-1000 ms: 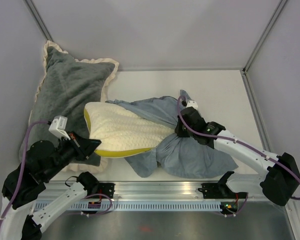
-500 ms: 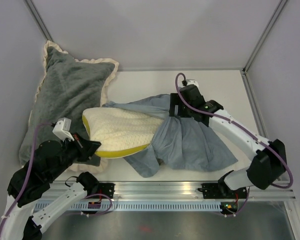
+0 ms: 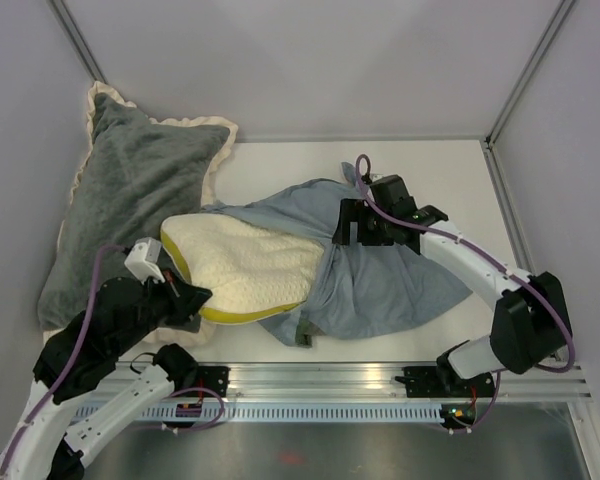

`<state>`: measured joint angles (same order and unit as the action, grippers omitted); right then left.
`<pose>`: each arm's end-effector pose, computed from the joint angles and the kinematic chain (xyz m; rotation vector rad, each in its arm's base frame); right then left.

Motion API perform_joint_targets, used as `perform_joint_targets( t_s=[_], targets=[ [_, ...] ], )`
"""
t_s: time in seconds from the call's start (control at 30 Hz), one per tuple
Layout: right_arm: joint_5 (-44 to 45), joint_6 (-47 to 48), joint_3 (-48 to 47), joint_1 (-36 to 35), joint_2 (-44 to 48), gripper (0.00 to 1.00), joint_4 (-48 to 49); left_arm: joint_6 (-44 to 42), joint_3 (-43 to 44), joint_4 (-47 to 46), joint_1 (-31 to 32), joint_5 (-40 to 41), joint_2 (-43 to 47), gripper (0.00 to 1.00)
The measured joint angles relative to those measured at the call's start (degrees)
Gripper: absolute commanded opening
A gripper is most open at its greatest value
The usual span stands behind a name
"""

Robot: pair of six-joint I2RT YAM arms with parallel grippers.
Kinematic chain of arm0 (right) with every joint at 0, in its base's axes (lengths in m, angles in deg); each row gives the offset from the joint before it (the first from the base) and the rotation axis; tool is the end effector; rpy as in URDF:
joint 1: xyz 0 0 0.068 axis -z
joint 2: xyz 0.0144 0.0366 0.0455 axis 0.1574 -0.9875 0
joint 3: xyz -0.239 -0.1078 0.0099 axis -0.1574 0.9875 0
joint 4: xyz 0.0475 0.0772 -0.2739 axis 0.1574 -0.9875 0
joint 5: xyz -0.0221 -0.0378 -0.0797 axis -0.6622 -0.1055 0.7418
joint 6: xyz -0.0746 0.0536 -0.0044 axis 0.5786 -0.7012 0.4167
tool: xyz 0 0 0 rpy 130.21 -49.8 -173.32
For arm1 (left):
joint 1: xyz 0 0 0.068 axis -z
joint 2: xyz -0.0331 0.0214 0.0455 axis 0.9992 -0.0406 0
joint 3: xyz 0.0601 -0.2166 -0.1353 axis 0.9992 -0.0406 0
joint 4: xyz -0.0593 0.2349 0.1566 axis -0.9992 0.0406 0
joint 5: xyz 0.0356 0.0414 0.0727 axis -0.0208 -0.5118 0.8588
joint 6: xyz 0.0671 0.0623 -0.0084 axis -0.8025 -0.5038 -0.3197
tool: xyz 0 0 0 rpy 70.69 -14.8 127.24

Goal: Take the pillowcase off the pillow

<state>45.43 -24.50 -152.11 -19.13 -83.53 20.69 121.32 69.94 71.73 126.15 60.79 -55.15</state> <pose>0.3318 0.1877 0.2038 -0.0770 2.4921 0.5545 0.0952 -0.0585 0.3541 -0.1471 2.0882 -0.6976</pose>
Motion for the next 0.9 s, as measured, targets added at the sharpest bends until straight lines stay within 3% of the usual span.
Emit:
perform_joint_targets(
  t_s=[0.13,0.37,0.53,0.57,0.63,0.7,0.73,0.9],
  targets=[
    [-5.79,0.02,4.39,-0.13,6.29,0.98,-0.35,-0.92,-5.86,-4.11,-0.11,-5.55,-2.12,0.02],
    [-8.81,0.48,4.22,-1.22,15.21,0.98,-4.20,-2.97,-18.80,-18.32,0.13,-26.18,-17.90,0.02],
    [-8.41,0.79,0.81,-1.22,18.49,0.98,-4.44,-2.60,-22.01,-27.26,1.27,-37.35,-19.04,0.03],
    [-8.55,0.74,0.48,-1.22,18.36,0.98,-3.91,-2.58,-22.01,-29.09,1.92,-39.21,-19.45,0.27],
    [-9.09,0.26,0.39,-1.22,16.87,0.98,-2.86,-2.62,-22.01,-30.95,3.39,-41.51,-19.89,0.60],
    [-10.45,-0.52,0.66,-1.36,14.45,0.98,-1.55,-2.91,-21.90,-30.40,4.61,-42.73,-19.08,0.90],
    [-10.84,-0.98,0.94,-1.55,13.00,0.98,-0.63,-2.82,-21.55,-29.29,5.01,-42.51,-18.25,0.99],
    [-10.32,-2.29,1.42,-4.66,8.52,0.98,0.31,-2.08,-14.62,-19.93,5.27,-32.92,-12.07,1.00]
  ],
)
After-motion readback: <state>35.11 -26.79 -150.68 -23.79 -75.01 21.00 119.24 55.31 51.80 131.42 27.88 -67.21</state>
